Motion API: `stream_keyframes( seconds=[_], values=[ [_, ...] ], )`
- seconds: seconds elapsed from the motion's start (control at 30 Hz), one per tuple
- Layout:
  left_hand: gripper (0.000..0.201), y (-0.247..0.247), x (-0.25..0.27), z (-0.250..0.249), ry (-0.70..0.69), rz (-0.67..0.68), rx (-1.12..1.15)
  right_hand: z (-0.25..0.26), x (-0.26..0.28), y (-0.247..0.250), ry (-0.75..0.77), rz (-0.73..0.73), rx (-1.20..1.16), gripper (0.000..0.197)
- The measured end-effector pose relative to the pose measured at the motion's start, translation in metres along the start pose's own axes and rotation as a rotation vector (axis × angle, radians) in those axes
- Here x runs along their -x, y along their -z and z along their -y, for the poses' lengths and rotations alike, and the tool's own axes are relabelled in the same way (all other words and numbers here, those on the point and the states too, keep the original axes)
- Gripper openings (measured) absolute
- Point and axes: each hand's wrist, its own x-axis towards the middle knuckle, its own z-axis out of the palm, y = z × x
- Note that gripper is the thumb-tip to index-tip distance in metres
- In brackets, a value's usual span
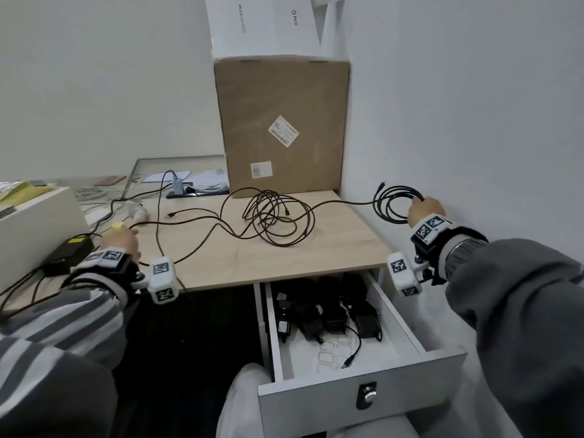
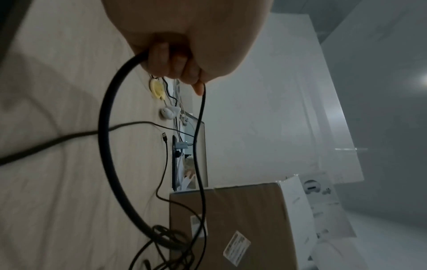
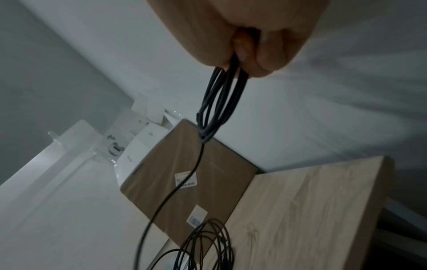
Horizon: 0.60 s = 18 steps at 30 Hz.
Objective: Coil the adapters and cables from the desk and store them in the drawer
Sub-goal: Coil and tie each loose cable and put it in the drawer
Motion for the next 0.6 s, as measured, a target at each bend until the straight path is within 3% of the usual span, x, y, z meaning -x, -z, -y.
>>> stream_keyframes(
  seconds=[0.2, 0.33, 0.47, 0.6],
  values=[
    [0.033, -0.043, 0.027, -0.008, -0.027, 0.113, 0.129, 0.026, 0.015, -0.038, 0.04, 0.068, 0.012, 0.041],
    [0.019, -0.055, 0.038, -0.009, -0.042, 0.228, 0.057, 0.032, 0.023, -0.05, 0.097, 0.102, -0.007, 0.04],
    [0.011, -0.063, 0.052, -0.015, -0.084, 0.228, 0.053, 0.037, 0.033, -0.057, 0.152, 0.144, -0.034, 0.038],
    [0.014, -0.077, 0.074, -0.025, -0.176, 0.329, 0.039, 0.042, 0.044, -0.066, 0.284, 0.197, -0.083, 0.026]
  ],
)
